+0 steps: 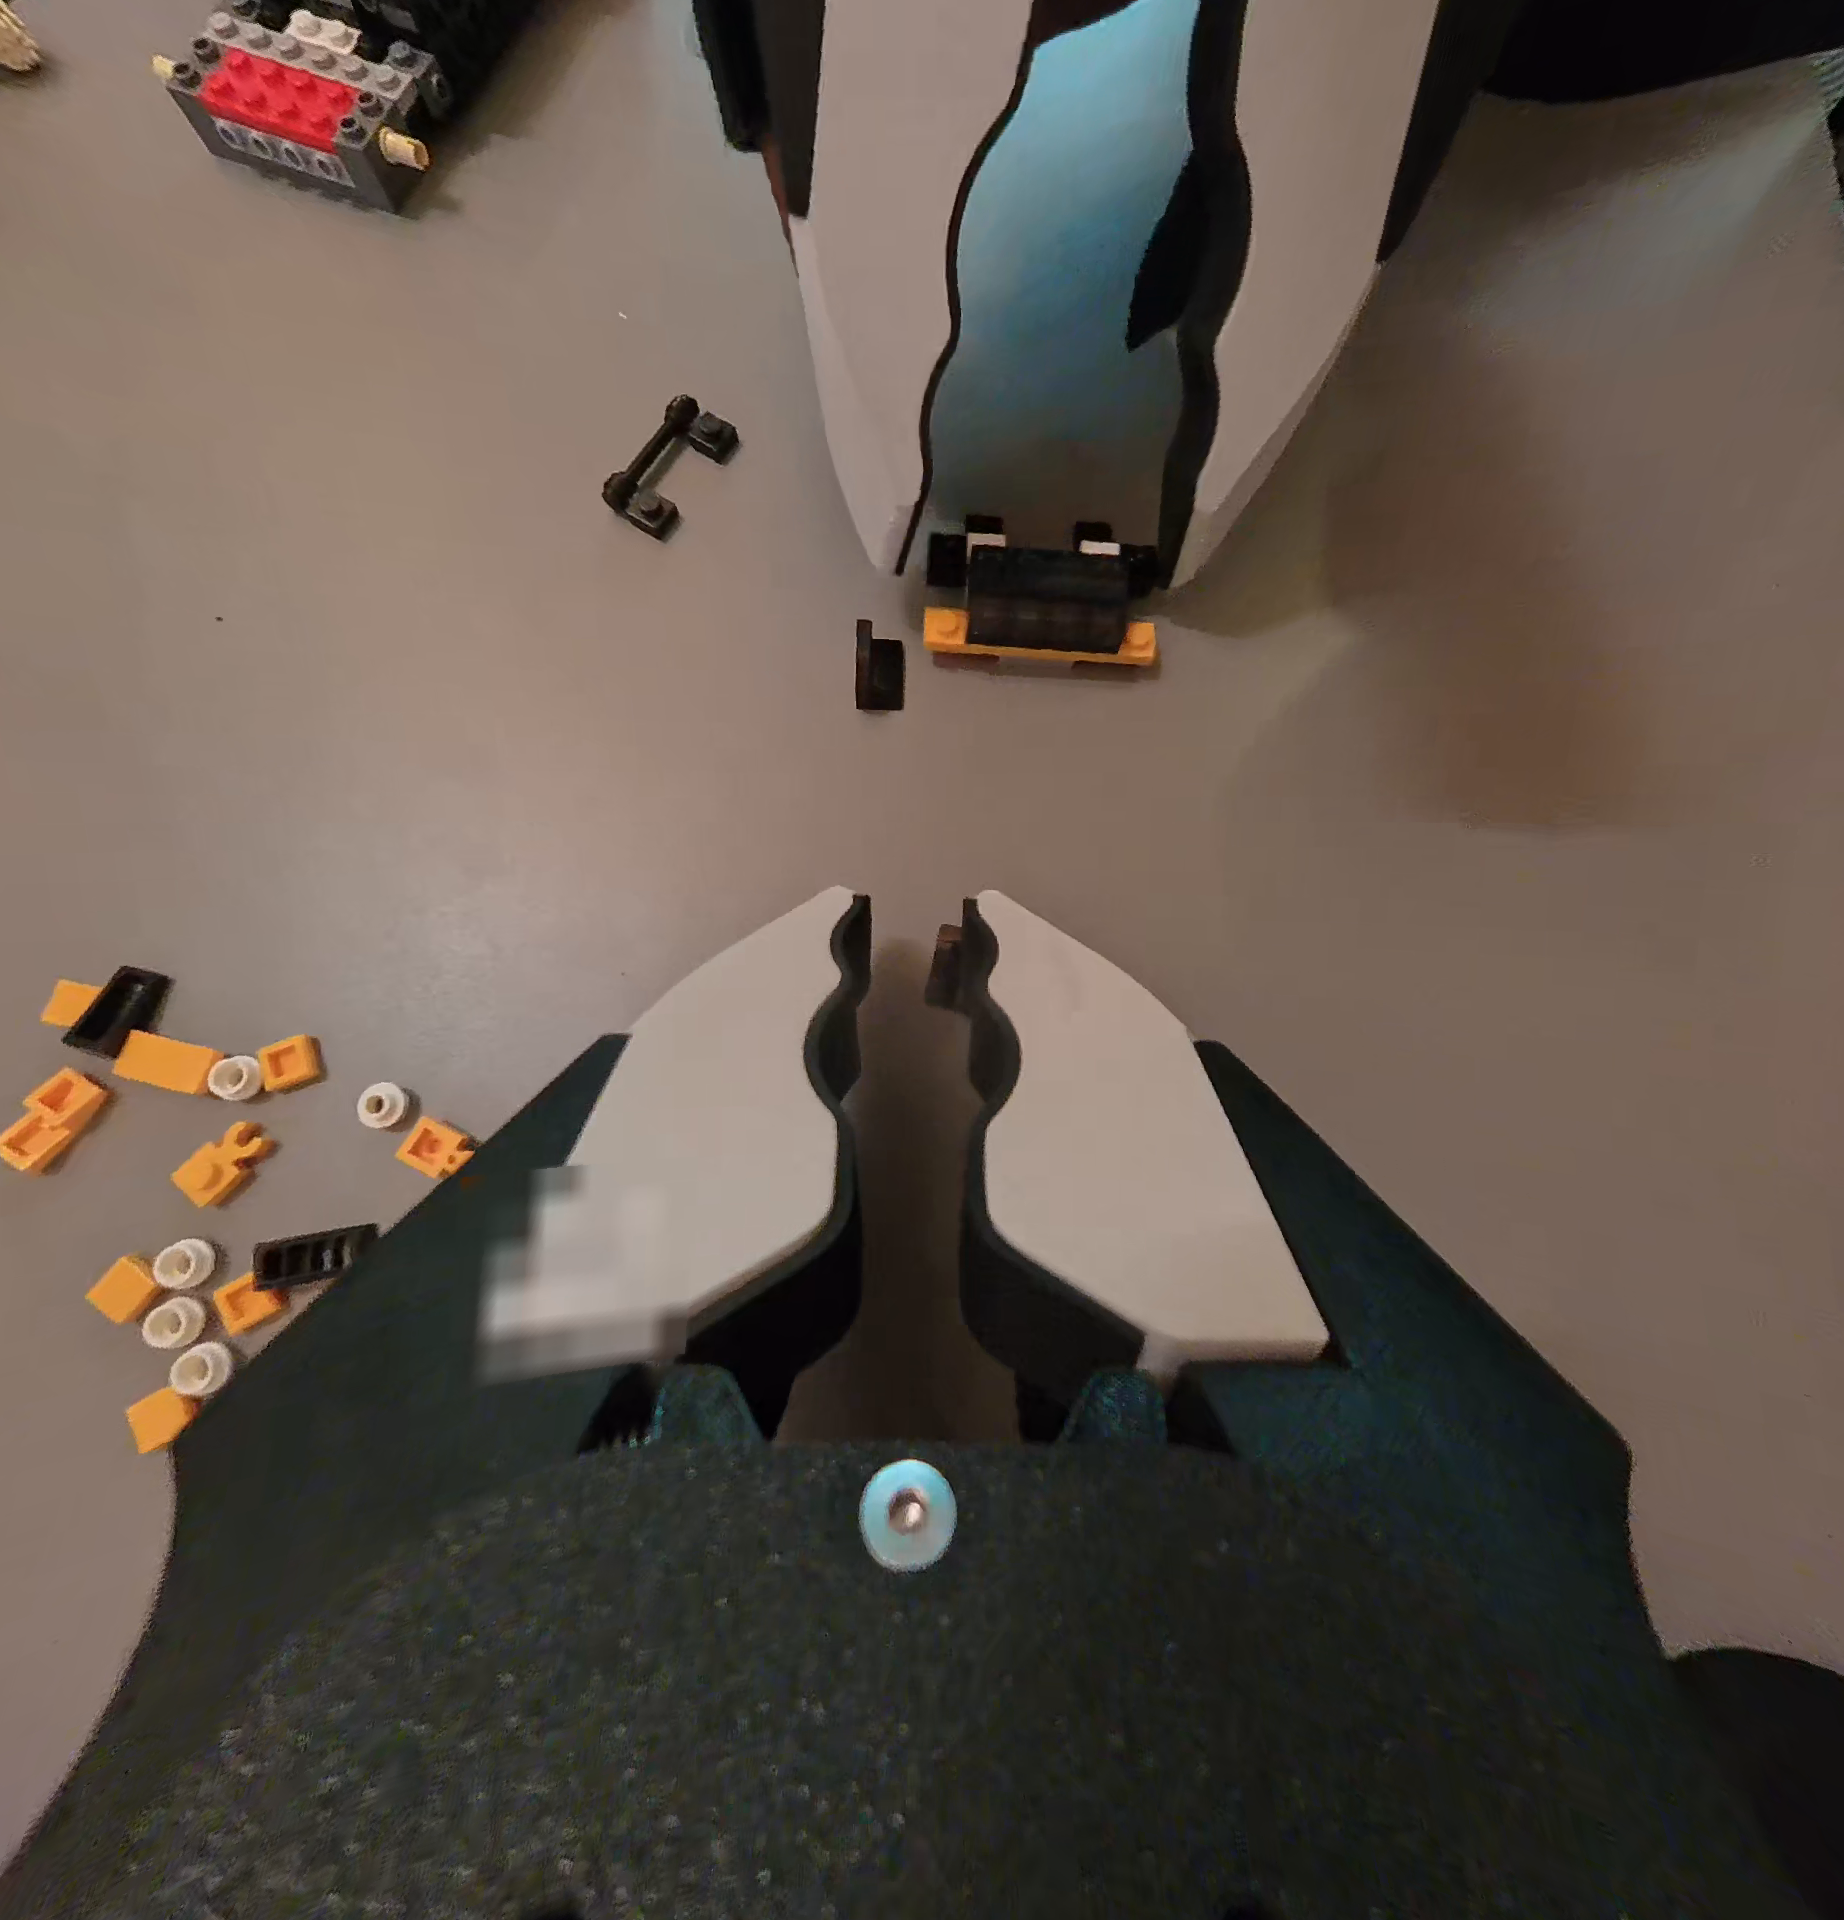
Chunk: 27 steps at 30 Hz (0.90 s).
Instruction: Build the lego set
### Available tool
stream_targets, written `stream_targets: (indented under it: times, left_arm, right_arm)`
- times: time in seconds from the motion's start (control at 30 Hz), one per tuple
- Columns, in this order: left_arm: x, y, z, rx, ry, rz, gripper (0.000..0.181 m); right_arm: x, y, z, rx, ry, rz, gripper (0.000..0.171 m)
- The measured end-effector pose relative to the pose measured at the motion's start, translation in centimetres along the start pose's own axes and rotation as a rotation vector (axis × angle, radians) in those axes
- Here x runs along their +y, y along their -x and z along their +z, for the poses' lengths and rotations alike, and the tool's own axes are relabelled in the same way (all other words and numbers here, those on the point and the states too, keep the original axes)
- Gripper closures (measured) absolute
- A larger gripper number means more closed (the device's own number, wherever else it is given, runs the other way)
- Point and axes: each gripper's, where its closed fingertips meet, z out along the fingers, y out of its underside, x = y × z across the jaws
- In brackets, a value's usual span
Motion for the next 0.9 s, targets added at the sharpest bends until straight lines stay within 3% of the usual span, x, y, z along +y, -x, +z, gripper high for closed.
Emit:
stream_targets:
  times: [0.1, 0.2, 0.3, 0.4, 0.47, 0.53, 0.7, 0.9]
  left_arm:
    - [0.0, 0.0, 0.0, -0.001, -0.001, 0.001, 0.166]
    - [-0.1, 0.1, 0.0, -0.004, -0.007, -0.002, 0.166]
    - [-0.1, 0.1, 0.0, -0.007, -0.007, -0.003, 0.166]
    - [-0.2, 0.1, 0.0, -0.008, -0.009, -0.003, 0.166]
    - [-0.2, 0.1, 0.0, -0.005, -0.011, -0.002, 0.166]
    - [-0.3, 0.0, 0.1, -0.001, -0.011, -0.002, 0.166]
    - [-0.3, -0.1, 0.3, 0.003, -0.006, 0.000, 0.165]
    - [-0.1, -0.1, 0.4, 0.007, -0.006, -0.005, 0.166]
  right_arm:
    - [0.2, -0.5, -0.1, 0.050, 0.020, 0.062, 0.124]
    - [0.6, -1.3, -0.5, 0.140, 0.023, 0.311, 0.130]
    - [0.4, -0.8, -0.9, 0.174, -0.067, 0.638, 0.130]
    - [-1.2, 1.4, -1.3, 0.139, -0.186, 0.702, 0.123]
    - [-2.2, 1.9, -2.4, 0.135, -0.239, 0.617, 0.123]
    - [-2.9, 2.2, -3.5, 0.118, -0.251, 0.386, 0.129]
    - [-1.3, 2.0, -3.1, 0.029, 0.023, -0.258, 0.134]
    - [-1.0, 0.8, -0.9, -0.177, 0.268, -0.485, 0.145]
